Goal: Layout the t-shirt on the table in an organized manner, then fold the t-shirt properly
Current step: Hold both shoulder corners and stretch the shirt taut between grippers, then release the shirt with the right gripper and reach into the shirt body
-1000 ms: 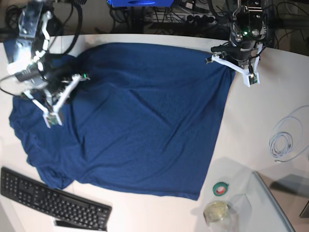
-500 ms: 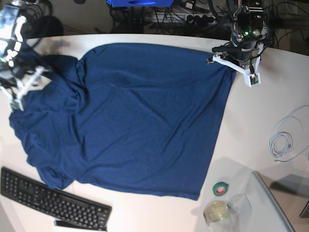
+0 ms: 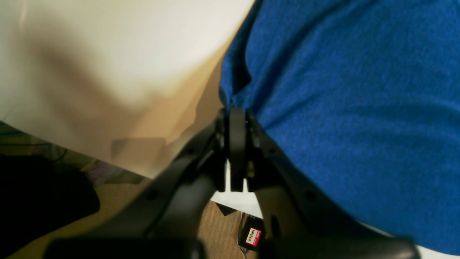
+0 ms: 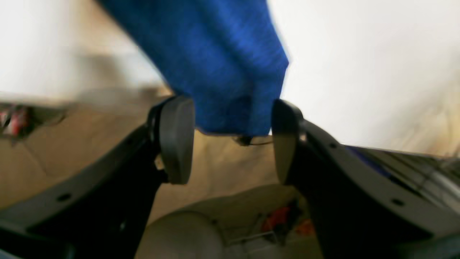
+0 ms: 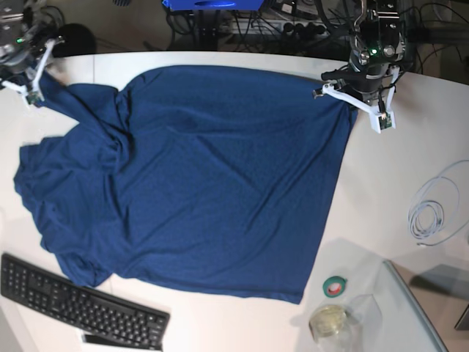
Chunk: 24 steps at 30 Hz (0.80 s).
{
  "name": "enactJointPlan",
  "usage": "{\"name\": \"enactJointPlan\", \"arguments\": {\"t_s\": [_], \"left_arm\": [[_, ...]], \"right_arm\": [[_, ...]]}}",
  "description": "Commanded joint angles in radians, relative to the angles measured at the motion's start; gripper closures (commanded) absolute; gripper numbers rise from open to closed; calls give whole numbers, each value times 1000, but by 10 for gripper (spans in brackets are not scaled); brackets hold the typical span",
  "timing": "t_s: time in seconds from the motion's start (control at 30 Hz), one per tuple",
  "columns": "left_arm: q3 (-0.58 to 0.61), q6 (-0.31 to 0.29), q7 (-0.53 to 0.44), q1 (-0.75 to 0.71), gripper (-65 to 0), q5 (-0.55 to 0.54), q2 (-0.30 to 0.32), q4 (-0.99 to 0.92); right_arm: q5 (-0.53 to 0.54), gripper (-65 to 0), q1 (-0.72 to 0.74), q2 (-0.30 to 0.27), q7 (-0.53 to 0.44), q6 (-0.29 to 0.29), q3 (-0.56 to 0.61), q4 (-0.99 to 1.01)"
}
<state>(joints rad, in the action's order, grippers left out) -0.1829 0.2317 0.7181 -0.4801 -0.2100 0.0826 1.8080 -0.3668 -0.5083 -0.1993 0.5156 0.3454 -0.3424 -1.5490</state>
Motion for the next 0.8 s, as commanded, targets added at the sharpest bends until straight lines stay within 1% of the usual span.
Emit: {"name": "enactJointPlan", "arguments": {"t_s": [0.0, 0.03, 0.1, 0.37, 0.4, 0.43, 0.47, 0.53, 0.57, 0.63, 0.73, 0.77], "left_arm": [[-2, 1, -18, 2, 0, 8, 6, 14], [-2, 1, -18, 2, 0, 8, 6, 14], [-2, 1, -18, 2, 0, 8, 6, 14], [-2, 1, -18, 2, 0, 7, 6, 14], [-2, 1, -18, 2, 0, 7, 6, 14], [-2, 1, -18, 2, 0, 7, 6, 14], [-2, 1, -18, 2, 0, 7, 6, 14], [-2, 1, -18, 2, 0, 7, 6, 14], [-2, 1, -18, 2, 0, 7, 6, 14], [-2, 1, -18, 2, 0, 7, 6, 14], [-2, 1, -18, 2, 0, 7, 6, 14], [-2, 1, -18, 2, 0, 7, 6, 14]], "right_arm": [[-39, -326, -2, 14, -38, -9, -16, -15], [-65, -326, 3, 37, -54, 2, -25, -14], [-71, -324, 18, 51, -56, 14, -24, -5], [-71, -317, 61, 53, -56, 16, -30, 95], [-71, -303, 61, 53, -56, 16, -30, 100], [-71, -267, 61, 53, -56, 17, -30, 100], [-71, -215, 61, 54, -56, 19, -30, 98], [-71, -68, 61, 54, -56, 19, -30, 97], [-71, -6, 56, 56, -56, 19, -31, 94], [-71, -2, 52, 68, -56, 21, -31, 64], [-71, -5, 6, 108, -56, 24, -25, -49], [-70, -5, 3, 126, -56, 39, -21, -80]]}}
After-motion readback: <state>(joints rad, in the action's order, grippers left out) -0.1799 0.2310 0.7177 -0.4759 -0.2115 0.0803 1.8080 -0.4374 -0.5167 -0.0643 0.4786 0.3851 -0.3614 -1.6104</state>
